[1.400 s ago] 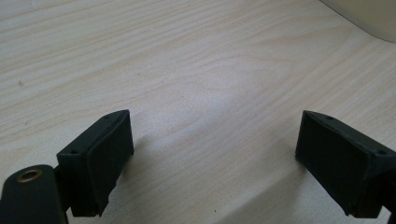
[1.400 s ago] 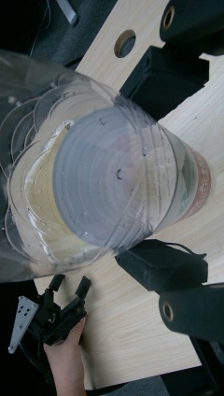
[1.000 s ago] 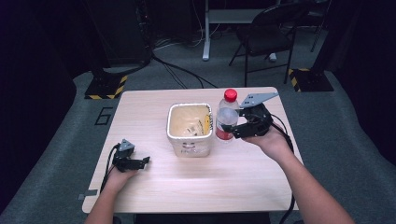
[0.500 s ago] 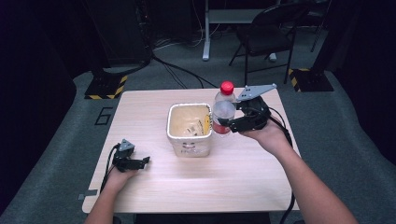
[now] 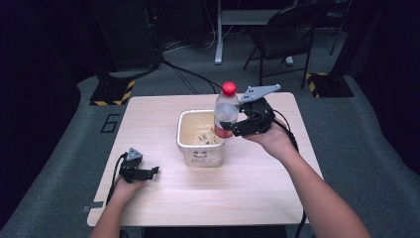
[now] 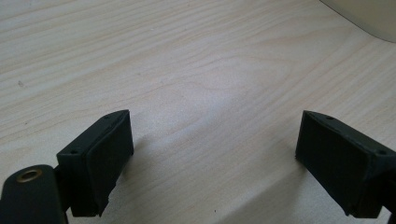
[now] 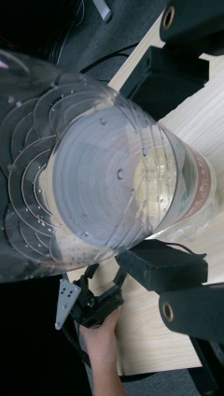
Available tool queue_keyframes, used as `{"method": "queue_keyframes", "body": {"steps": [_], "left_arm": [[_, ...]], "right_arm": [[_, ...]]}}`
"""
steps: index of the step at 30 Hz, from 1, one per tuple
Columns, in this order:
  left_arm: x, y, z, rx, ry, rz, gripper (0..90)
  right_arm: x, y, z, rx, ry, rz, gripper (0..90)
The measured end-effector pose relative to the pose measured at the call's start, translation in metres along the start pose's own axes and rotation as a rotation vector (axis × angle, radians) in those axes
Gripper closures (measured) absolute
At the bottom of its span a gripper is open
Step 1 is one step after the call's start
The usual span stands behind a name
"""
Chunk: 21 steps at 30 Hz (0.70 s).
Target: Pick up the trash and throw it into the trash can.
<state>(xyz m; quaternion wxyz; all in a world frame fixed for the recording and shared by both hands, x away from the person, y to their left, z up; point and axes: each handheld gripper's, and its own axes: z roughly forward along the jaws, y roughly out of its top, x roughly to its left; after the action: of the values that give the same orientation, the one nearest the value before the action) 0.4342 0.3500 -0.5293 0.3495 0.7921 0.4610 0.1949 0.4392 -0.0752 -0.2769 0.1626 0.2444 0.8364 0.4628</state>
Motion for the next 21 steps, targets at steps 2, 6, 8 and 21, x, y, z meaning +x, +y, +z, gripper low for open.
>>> {"method": "queue_keyframes", "body": {"steps": [2,6,8,21], "left_arm": [[0.000,0.000,0.000,0.000,0.000,0.000,10.9],[0.000,0.000,0.000,0.000,0.000,0.000,10.9],[0.000,0.000,0.000,0.000,0.000,0.000,10.9],[0.000,0.000,0.000,0.000,0.000,0.001,10.9]], "right_arm": [[0.000,0.002,0.004,-0.002,0.003,-0.004,29.4],[0.000,0.006,0.013,0.000,0.005,-0.004,29.5],[0.000,0.007,0.017,-0.003,0.005,0.004,29.4],[0.001,0.000,0.054,0.024,-0.002,-0.005,29.4]]}}
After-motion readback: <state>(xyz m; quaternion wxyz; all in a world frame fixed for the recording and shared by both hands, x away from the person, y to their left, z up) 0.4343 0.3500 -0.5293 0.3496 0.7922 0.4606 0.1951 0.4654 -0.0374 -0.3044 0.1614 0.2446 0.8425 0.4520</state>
